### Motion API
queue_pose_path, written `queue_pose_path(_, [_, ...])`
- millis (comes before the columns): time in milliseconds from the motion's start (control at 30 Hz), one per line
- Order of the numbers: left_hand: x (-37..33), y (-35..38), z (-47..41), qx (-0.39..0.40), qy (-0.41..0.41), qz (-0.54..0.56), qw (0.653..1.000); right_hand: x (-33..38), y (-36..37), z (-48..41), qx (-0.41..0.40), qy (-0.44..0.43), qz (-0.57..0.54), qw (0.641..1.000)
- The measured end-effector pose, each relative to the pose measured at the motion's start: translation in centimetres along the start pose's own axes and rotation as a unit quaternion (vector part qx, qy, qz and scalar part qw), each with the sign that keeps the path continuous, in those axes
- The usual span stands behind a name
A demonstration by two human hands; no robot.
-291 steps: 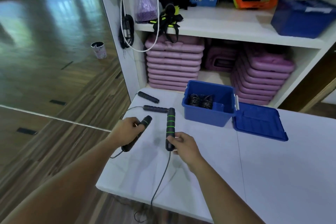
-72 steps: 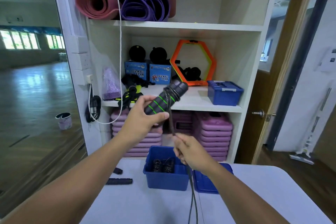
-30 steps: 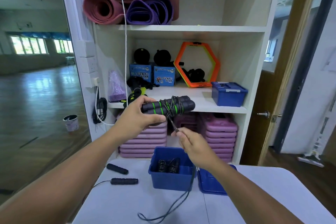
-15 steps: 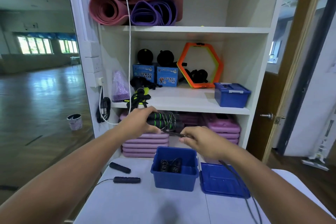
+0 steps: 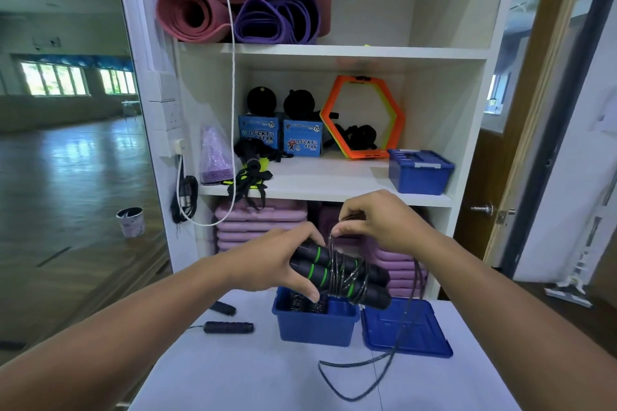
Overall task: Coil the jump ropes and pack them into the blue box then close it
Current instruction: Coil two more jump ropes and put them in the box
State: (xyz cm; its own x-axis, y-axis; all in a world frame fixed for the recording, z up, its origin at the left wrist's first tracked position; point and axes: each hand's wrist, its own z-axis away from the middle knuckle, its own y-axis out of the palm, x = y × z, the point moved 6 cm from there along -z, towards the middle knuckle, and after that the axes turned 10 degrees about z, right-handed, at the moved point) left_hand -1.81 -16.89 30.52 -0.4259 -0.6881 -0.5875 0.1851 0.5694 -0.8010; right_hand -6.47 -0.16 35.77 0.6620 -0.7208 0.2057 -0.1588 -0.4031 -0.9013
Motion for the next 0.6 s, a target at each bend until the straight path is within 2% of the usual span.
queue_pose_path(100, [-0.9, -0.2, 0.9, -0.01, 0.014, 0.052, 0.999, -1.1, 0.7, 0.3, 0.017, 0.009, -0.12, 0.993])
queue_pose_path(167, [-1.3, -0.4, 1.4, -0.01, 0.018, 0.11, 0.994, -1.2, 1.3, 0.7, 0.031, 0.01, -0.218, 0.975])
queue_pose_path(267, [-1.9, -0.7, 2.0, -0.002, 0.032, 0.256, 0.966, -1.0, 2.4, 1.3, 0.016, 0.027, -0.311, 0.95])
queue_pose_path(333, [-2.1, -1.2, 2.0, -0.023, 0.041, 0.316, 0.948, -1.2, 3.4, 1.9, 0.008, 0.037, -0.372, 0.928])
queue_pose_path(400, [-2.1, -2.0, 1.8, -0.068, 0.047, 0.34, 0.937, -1.2, 4.8, 2.8, 0.01, 0.052, -0.404, 0.913])
queue_pose_path(500, [-1.4, -3.6, 1.0, -0.146, 0.056, 0.347, 0.925, -1.3, 7.2, 3.3, 0.007, 0.122, -0.444, 0.888])
queue_pose_path(600, [-0.2, -4.1, 0.1, -0.181, 0.04, 0.327, 0.927, -1.0, 8.5, 2.9, -0.001, 0.126, -0.431, 0.893])
